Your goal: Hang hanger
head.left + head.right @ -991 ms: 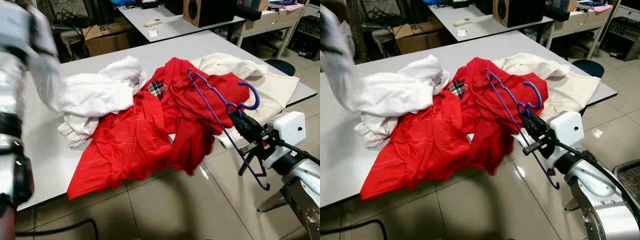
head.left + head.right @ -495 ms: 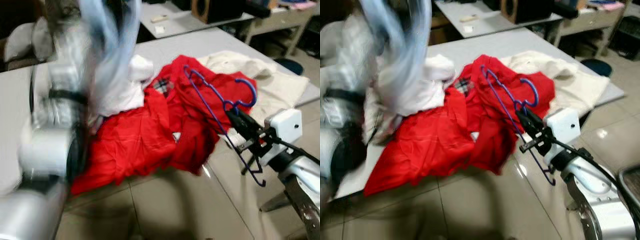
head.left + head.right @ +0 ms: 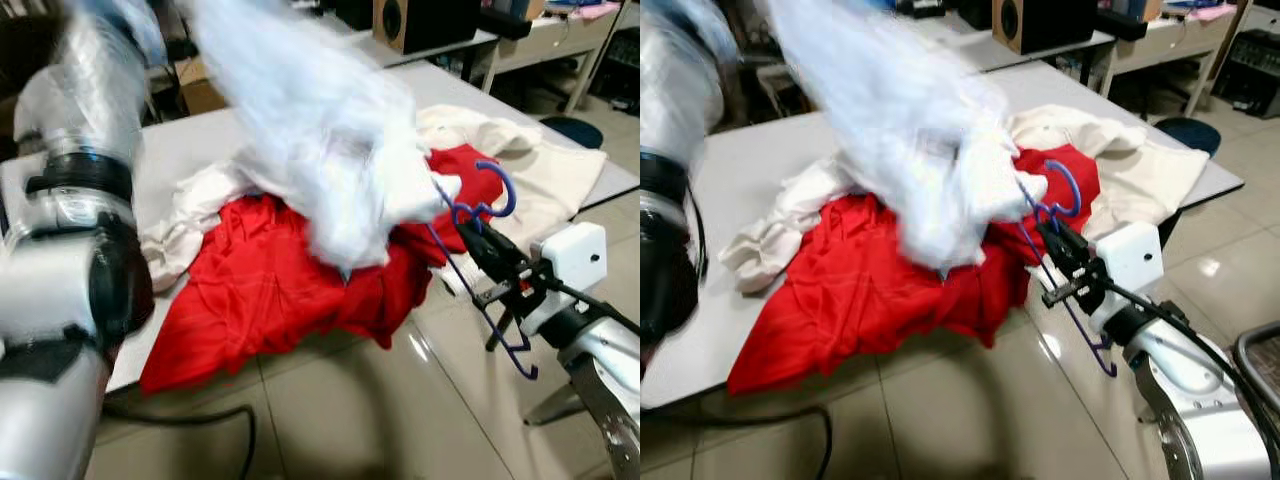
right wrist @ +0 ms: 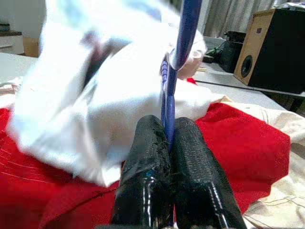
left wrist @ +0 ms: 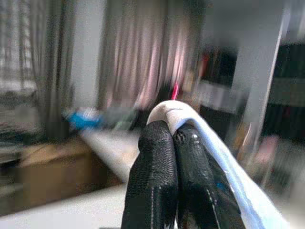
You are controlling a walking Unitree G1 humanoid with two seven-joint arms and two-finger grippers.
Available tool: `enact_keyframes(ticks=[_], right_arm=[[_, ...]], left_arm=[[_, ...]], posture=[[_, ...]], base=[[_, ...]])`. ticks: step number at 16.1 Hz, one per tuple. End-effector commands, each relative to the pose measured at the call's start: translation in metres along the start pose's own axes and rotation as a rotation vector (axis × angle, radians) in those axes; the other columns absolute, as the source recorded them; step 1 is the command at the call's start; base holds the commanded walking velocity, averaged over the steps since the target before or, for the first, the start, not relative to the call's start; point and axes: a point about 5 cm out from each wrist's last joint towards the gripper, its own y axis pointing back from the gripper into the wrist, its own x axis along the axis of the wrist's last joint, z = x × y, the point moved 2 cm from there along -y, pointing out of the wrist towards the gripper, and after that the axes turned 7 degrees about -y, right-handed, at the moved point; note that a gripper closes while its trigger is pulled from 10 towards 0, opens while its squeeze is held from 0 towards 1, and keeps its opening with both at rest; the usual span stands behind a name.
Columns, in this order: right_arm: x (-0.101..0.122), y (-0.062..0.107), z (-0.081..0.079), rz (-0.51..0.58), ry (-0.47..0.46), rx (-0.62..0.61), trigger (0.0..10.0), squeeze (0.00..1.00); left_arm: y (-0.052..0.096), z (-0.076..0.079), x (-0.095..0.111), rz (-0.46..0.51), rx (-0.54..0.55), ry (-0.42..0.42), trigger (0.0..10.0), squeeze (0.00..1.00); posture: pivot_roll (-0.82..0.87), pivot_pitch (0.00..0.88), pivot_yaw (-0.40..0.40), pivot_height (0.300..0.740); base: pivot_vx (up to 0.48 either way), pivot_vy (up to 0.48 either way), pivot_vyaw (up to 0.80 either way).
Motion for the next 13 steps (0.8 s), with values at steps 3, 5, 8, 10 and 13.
enact_keyframes(ticks=[3,5,8,10,13], right_arm=[[0.004,-0.001,0.0,0.017,0.008,0.011,10.0,0.0],[0.004,0.0,0.003,0.009,0.013,0.001,10.0,0.0],[0.002,0.0,0.014,-0.008,0.036,-0.064,10.0,0.0],[0.005,0.002,0.028,-0.002,0.061,-0.146,10.0,0.0],[0.015,0.01,0.053,0.044,0.083,-0.302,10.0,0.0]], left_arm=[[0.021,-0.002,-0.05,-0.211,-0.087,-0.241,0.0,0.0],[0.034,-0.022,-0.062,-0.265,-0.018,-0.289,0.0,0.0],[0.052,-0.044,-0.081,-0.417,0.003,-0.394,10.0,0.0],[0.062,-0.045,-0.093,-0.486,-0.059,-0.353,10.0,1.0],[0.076,-0.052,-0.102,-0.554,-0.091,-0.331,10.0,1.0]], posture=[[-0.09,0.0,0.113,0.74],[-0.09,0.0,0.107,0.74],[-0.09,0.0,0.102,0.74],[-0.09,0.0,0.107,0.74],[-0.11,0.0,0.115,0.74]], base=[[0.0,0.0,0.0],[0.0,0.0,0.0],[0.0,0.0,0.0],[0.0,0.0,0.0],[0.0,0.0,0.0]])
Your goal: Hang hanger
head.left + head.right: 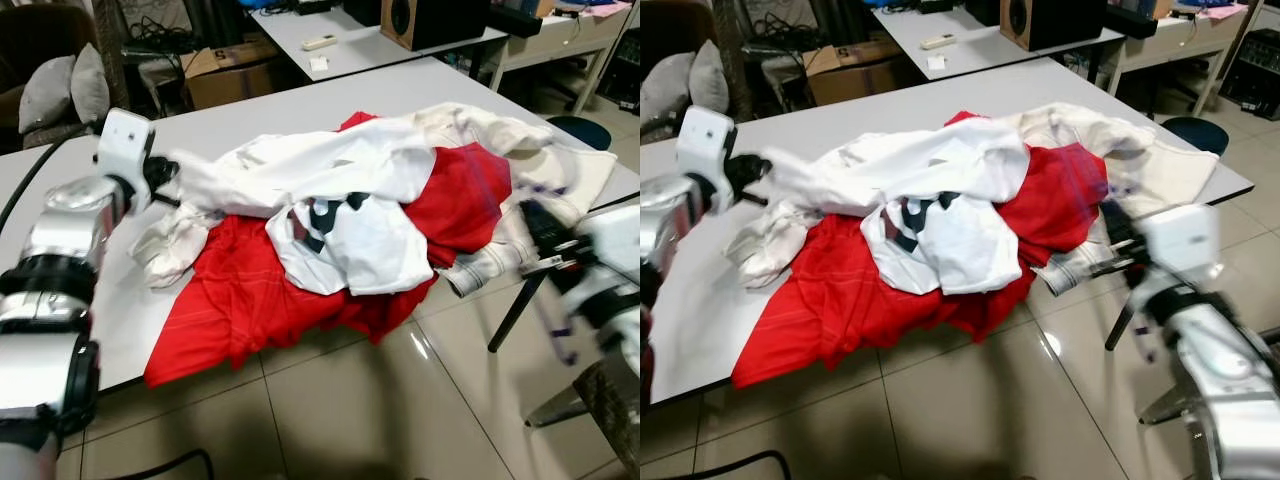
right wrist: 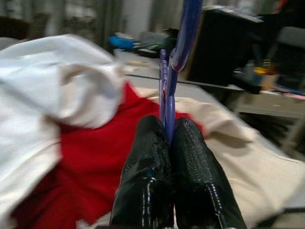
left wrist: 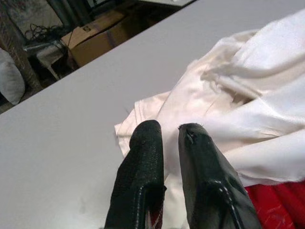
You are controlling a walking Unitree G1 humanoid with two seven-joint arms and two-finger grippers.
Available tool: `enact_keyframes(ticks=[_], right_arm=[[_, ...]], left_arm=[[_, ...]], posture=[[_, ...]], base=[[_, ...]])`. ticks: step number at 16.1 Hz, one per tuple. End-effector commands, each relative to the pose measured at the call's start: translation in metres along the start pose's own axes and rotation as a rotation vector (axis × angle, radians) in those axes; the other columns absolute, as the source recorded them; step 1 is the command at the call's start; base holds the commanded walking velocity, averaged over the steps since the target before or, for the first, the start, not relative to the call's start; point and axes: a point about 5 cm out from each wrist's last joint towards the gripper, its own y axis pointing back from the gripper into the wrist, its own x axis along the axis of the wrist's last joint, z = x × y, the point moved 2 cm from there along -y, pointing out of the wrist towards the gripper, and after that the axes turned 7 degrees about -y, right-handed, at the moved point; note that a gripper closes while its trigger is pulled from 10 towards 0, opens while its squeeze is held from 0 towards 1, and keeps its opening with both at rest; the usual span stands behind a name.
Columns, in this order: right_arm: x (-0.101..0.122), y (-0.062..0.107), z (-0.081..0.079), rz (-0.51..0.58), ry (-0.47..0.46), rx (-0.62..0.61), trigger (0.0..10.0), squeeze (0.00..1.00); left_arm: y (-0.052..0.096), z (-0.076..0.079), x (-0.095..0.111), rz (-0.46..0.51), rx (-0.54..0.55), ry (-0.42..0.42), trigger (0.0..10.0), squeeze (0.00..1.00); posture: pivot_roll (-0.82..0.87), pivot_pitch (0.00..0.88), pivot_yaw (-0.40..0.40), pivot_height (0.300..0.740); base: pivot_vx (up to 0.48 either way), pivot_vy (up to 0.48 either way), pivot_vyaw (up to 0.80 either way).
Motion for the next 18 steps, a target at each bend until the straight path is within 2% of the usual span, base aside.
enact_keyframes(ticks=[1,4,5,6,7,8,9,10,13,14,15,17,18], right_arm=[[0.008,0.001,0.008,0.045,0.002,-0.046,10.0,0.0],[0.013,0.005,0.017,0.064,0.003,-0.093,10.0,0.0],[0.013,0.008,0.016,0.06,0.004,-0.087,10.0,0.0],[0.012,0.01,0.013,0.055,0.0,-0.072,10.0,0.0],[0.011,0.012,0.009,0.045,-0.006,-0.048,10.0,0.0],[0.009,0.014,0.004,0.032,-0.014,-0.022,10.0,0.0],[0.005,0.016,-0.002,0.004,-0.021,0.019,10.0,0.0],[-0.005,0.022,-0.008,-0.066,-0.016,0.056,10.0,0.0],[-0.012,0.031,0.0,-0.107,-0.013,-0.018,10.0,0.0],[-0.012,0.033,0.003,-0.106,-0.017,-0.048,10.0,0.0],[-0.012,0.034,0.003,-0.107,-0.017,-0.058,10.0,0.0],[-0.013,0.037,-0.002,-0.116,-0.034,-0.054,10.0,0.0],[-0.014,0.037,-0.004,-0.117,-0.038,-0.052,10.0,0.0]], left_arm=[[0.007,-0.011,0.001,-0.01,0.012,-0.031,10.0,1.0],[0.017,-0.018,-0.013,-0.09,-0.001,-0.154,10.0,1.0],[0.019,-0.011,-0.014,-0.095,-0.08,-0.178,10.0,1.0],[0.019,0.006,-0.004,-0.028,-0.199,-0.152,10.0,1.0],[0.019,0.031,0.017,0.12,-0.34,-0.118,10.0,1.0],[0.019,0.049,0.029,0.199,-0.411,-0.108,10.0,1.0],[0.018,0.073,0.042,0.279,-0.493,-0.092,10.0,1.0],[0.018,0.112,0.052,0.334,-0.616,-0.083,10.0,0.0],[0.033,0.16,0.056,0.379,-0.8,-0.071,10.0,0.0],[0.033,0.173,0.05,0.353,-0.801,-0.118,10.0,0.0],[0.029,0.177,0.046,0.332,-0.763,-0.147,10.0,0.0],[0.013,0.177,0.04,0.284,-0.579,-0.176,10.0,0.0],[0.012,0.177,0.04,0.28,-0.565,-0.173,10.0,0.0]], posture=[[-0.11,0.0,0.119,0.74],[-0.12,0.0,0.127,0.74],[-0.13,0.0,0.132,0.74],[-0.14,0.0,0.134,0.74],[-0.14,0.0,0.135,0.74],[-0.14,0.0,0.139,0.74],[-0.15,0.0,0.14,0.74],[-0.16,0.0,0.143,0.74],[-0.18,0.0,0.147,0.74],[-0.18,0.0,0.147,0.74],[-0.18,0.0,0.147,0.74],[-0.19,0.0,0.146,0.74],[-0.19,0.0,0.146,0.74]], base=[[0.0,0.0,0.0],[0.0,0.0,0.0],[0.0,0.0,0.0],[0.0,0.0,0.0],[0.0,0.0,0.0],[0.0,0.0,0.0],[0.0,0.0,0.0],[0.0,0.0,0.0],[0.0,0.0,0.0],[0.0,0.0,0.0],[0.0,0.0,0.0],[0.0,0.0,0.0],[0.0,0.0,0.0]])
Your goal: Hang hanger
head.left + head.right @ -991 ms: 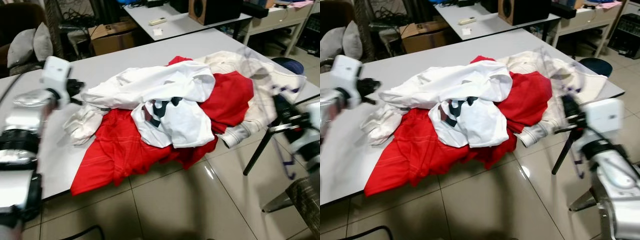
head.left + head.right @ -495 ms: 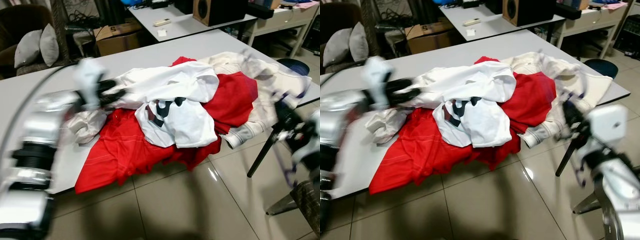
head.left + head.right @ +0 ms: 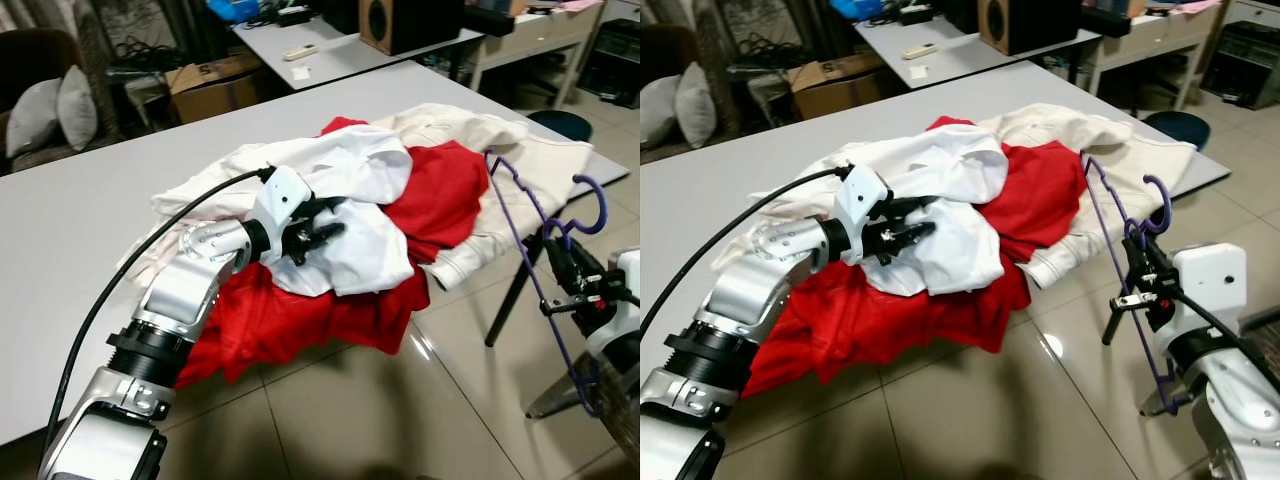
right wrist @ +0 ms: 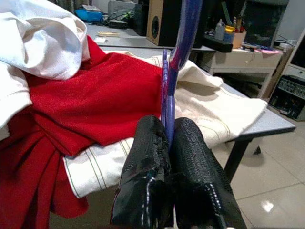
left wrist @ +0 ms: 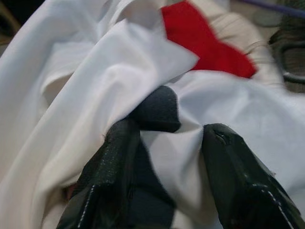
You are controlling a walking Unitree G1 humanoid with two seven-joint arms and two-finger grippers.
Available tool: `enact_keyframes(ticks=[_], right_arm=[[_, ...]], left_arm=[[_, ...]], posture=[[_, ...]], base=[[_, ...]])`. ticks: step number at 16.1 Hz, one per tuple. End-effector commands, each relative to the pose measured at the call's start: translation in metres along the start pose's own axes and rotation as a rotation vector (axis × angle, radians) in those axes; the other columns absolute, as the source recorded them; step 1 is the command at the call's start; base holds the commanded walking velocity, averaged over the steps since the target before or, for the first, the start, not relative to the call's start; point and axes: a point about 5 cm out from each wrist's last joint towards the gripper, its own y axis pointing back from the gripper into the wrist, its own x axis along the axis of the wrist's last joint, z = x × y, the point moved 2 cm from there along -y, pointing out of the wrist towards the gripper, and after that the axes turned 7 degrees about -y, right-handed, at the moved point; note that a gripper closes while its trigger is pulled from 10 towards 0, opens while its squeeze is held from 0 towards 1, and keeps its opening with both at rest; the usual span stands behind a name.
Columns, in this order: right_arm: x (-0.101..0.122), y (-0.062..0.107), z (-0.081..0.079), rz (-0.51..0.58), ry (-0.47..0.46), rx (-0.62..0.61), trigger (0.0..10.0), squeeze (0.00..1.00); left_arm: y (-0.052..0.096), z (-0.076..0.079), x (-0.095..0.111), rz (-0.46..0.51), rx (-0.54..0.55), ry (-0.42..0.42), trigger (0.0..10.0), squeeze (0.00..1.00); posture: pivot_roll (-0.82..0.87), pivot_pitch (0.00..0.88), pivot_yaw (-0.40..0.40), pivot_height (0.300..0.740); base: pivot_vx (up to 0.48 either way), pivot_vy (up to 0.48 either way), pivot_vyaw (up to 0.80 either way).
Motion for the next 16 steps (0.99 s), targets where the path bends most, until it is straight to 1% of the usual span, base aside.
enact_keyframes(ticks=[1,2,3,5,6,7,8,9,11,15,16], right_arm=[[0.006,0.001,-0.006,0.018,-0.001,0.017,10.0,0.0],[0.005,0.001,-0.006,0.017,-0.003,0.018,10.0,0.0],[0.006,0.0,-0.007,0.018,-0.006,0.019,10.0,0.0],[0.006,-0.001,-0.007,0.02,-0.008,0.02,10.0,0.0],[0.007,-0.001,-0.007,0.021,-0.008,0.021,10.0,0.0],[0.007,-0.002,-0.007,0.023,-0.008,0.022,10.0,0.0],[0.007,-0.002,-0.007,0.023,-0.008,0.022,10.0,0.0],[0.008,-0.002,-0.008,0.026,-0.008,0.026,10.0,0.0],[0.008,-0.002,-0.009,0.028,-0.009,0.03,10.0,0.0],[0.009,-0.003,-0.011,0.031,-0.01,0.037,10.0,0.0],[0.009,-0.004,-0.013,0.035,-0.018,0.046,10.0,0.0]], left_arm=[[0.002,-0.006,0.0,-0.008,0.036,-0.017,9.4,0.0],[0.001,-0.003,0.0,-0.008,0.021,-0.012,0.0,0.0],[0.0,0.006,-0.003,-0.021,-0.015,-0.024,0.0,0.0],[-0.001,0.01,-0.007,-0.038,-0.022,-0.042,0.0,0.0],[-0.001,0.008,-0.007,-0.04,-0.008,-0.05,0.0,0.0],[0.0,0.004,-0.006,-0.036,0.014,-0.05,0.0,0.0],[0.0,0.004,-0.006,-0.036,0.014,-0.05,0.0,0.0],[0.002,-0.001,-0.004,-0.025,0.025,-0.04,0.0,0.0],[0.005,-0.004,-0.004,-0.022,0.027,-0.035,0.0,0.0],[0.017,-0.012,-0.002,-0.019,0.008,-0.032,0.0,0.0],[0.038,-0.045,-0.002,-0.065,0.024,-0.083,0.0,0.0]], posture=[[-0.19,0.0,0.145,0.74],[-0.19,0.0,0.145,0.74],[-0.19,0.0,0.146,0.74],[-0.19,0.0,0.146,0.74],[-0.19,0.0,0.146,0.74],[-0.19,0.0,0.144,0.74],[-0.19,0.0,0.144,0.74],[-0.19,0.0,0.144,0.74],[-0.19,0.0,0.144,0.74],[-0.19,0.0,0.144,0.74],[-0.18,0.0,0.137,0.74]], base=[[0.0,0.0,0.0],[0.0,0.0,0.0],[0.0,0.0,0.0],[0.0,0.0,0.0],[0.0,0.0,0.0],[0.0,0.0,0.0],[0.0,0.0,0.0],[0.0,0.0,0.0],[0.0,0.0,0.0],[0.0,0.0,0.0],[0.0,0.0,0.0]])
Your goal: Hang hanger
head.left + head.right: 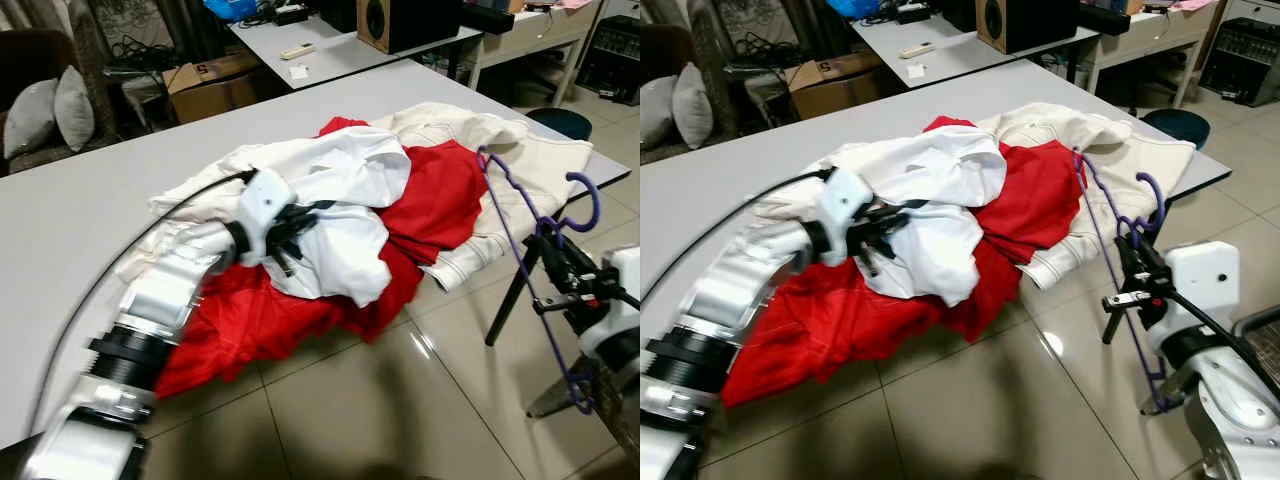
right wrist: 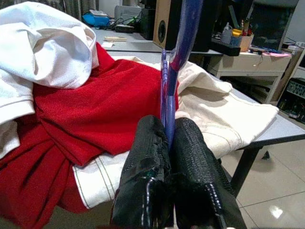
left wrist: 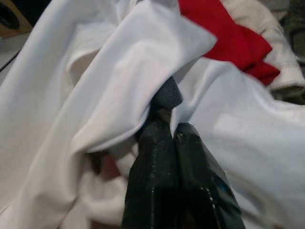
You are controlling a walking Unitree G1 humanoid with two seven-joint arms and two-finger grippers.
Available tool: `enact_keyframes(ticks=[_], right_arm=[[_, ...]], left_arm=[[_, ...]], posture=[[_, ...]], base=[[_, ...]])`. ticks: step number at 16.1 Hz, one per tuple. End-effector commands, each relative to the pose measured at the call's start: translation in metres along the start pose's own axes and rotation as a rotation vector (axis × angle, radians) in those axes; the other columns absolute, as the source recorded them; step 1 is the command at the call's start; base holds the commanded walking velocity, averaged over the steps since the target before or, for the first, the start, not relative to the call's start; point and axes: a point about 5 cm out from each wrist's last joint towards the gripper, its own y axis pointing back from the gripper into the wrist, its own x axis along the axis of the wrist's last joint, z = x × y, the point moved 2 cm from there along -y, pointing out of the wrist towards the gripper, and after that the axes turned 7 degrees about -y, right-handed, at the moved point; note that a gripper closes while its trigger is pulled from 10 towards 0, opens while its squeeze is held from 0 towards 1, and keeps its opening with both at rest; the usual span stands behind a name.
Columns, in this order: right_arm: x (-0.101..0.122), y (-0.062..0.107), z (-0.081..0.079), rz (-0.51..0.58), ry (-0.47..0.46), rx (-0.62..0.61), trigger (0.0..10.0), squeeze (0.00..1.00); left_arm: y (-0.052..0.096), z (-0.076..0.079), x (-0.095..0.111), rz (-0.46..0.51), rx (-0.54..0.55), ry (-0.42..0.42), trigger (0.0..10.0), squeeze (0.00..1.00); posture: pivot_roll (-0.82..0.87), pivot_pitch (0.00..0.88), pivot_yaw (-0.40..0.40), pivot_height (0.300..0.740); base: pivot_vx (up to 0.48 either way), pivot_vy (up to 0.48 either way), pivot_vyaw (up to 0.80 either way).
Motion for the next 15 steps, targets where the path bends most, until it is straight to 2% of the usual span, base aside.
enact_keyframes(ticks=[1,3,5,6,8,9,10,11,12,13,14,15], right_arm=[[0.004,-0.002,-0.006,0.016,-0.008,0.021,10.0,0.0],[0.004,-0.005,-0.008,0.021,-0.013,0.031,10.0,0.0],[0.004,-0.006,-0.01,0.023,-0.017,0.037,10.0,0.0],[0.004,-0.007,-0.011,0.023,-0.018,0.04,10.0,0.0],[0.003,-0.009,-0.014,0.022,-0.022,0.052,10.0,0.0],[0.003,-0.011,-0.016,0.024,-0.026,0.055,10.0,0.0],[0.003,-0.011,-0.016,0.023,-0.027,0.056,10.0,0.0],[0.002,-0.012,-0.018,0.02,-0.028,0.064,10.0,0.0],[0.001,-0.012,-0.018,0.018,-0.028,0.066,10.0,0.0],[0.001,-0.012,-0.018,0.017,-0.028,0.066,10.0,0.0],[0.001,-0.013,-0.018,0.017,-0.028,0.065,10.0,0.0],[0.001,-0.013,-0.019,0.017,-0.028,0.065,10.0,0.0]], left_arm=[[0.03,-0.049,0.002,-0.055,0.111,-0.079,0.0,0.0],[0.06,-0.095,-0.003,-0.166,0.266,-0.163,0.0,0.0],[0.078,-0.119,-0.007,-0.239,0.398,-0.2,0.0,0.0],[0.082,-0.125,-0.008,-0.262,0.441,-0.212,0.0,0.0],[0.075,-0.118,-0.018,-0.267,0.415,-0.181,0.0,0.0],[0.061,-0.103,-0.03,-0.249,0.353,-0.123,9.0,0.0],[0.058,-0.102,-0.033,-0.247,0.358,-0.099,10.0,0.0],[0.053,-0.098,-0.044,-0.26,0.344,-0.044,10.0,0.13],[0.053,-0.097,-0.046,-0.268,0.341,-0.032,10.0,1.0],[0.059,-0.1,-0.055,-0.325,0.367,-0.035,10.0,1.0],[0.069,-0.108,-0.06,-0.39,0.418,-0.081,10.0,1.0],[0.072,-0.11,-0.061,-0.398,0.426,-0.09,10.0,1.0]], posture=[[-0.17,0.0,0.136,0.74],[-0.17,0.0,0.133,0.74],[-0.16,0.0,0.129,0.74],[-0.16,0.0,0.128,0.74],[-0.16,0.0,0.125,0.74],[-0.15,0.0,0.123,0.74],[-0.15,0.0,0.123,0.74],[-0.15,0.0,0.123,0.74],[-0.15,0.0,0.123,0.74],[-0.15,0.0,0.123,0.74],[-0.15,0.0,0.125,0.74],[-0.15,0.0,0.125,0.74]], base=[[0.0,0.0,0.0],[0.0,0.0,0.0],[0.0,0.0,0.0],[0.0,0.0,0.0],[0.0,0.0,0.0],[0.0,0.0,0.0],[0.0,0.0,0.0],[0.0,0.0,0.0],[0.0,0.0,0.0],[0.0,0.0,0.0],[0.0,0.0,0.0],[0.0,0.0,0.0]])
